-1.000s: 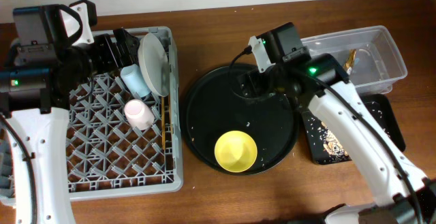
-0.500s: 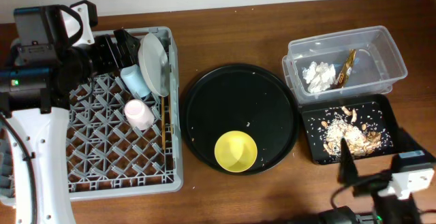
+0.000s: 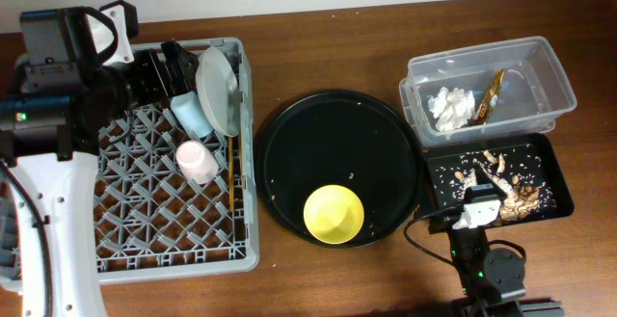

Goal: Sort waste into correct bins and load items into the dishwasher rack

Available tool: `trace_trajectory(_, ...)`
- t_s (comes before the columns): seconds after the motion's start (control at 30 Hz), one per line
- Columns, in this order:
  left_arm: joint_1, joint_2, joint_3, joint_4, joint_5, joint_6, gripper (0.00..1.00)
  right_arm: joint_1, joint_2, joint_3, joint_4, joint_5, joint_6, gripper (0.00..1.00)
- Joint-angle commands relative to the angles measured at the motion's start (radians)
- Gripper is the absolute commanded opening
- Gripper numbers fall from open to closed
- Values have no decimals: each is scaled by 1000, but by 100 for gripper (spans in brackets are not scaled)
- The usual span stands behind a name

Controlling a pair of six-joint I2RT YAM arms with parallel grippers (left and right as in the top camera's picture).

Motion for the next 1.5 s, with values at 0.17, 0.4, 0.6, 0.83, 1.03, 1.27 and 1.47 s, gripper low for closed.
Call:
trace_trajectory(0.17, 0, 5, 5, 1, 6, 2, 99, -8, -10, -9, -74, -48, 15, 99)
trace_trajectory(0.4, 0, 5, 5, 1, 6, 2, 99, -8, -10, -9, -74, -48, 15, 99)
trace_trajectory(0.6, -2, 18, 3, -3, 3, 2, 99, -8, -10, -9, -74, -48, 15, 99)
trace_trajectory(0.83, -2, -318, -141, -5, -43, 4, 99, -8, -10, -9, -74, -48, 15, 99)
trace_trajectory(1.03, -2, -884, -927, 164, -120, 5, 99, -8, -10, -9, -74, -48, 15, 99)
trace_trajectory(1.27, -2, -1370, -1592, 1302, -138, 6, 99, -8, -10, -9, -73, -48, 15, 99)
trace_trajectory(1.47, -2, -1489, -1816, 1376, -233, 6, 99, -8, -10, -9, -74, -48, 15, 99)
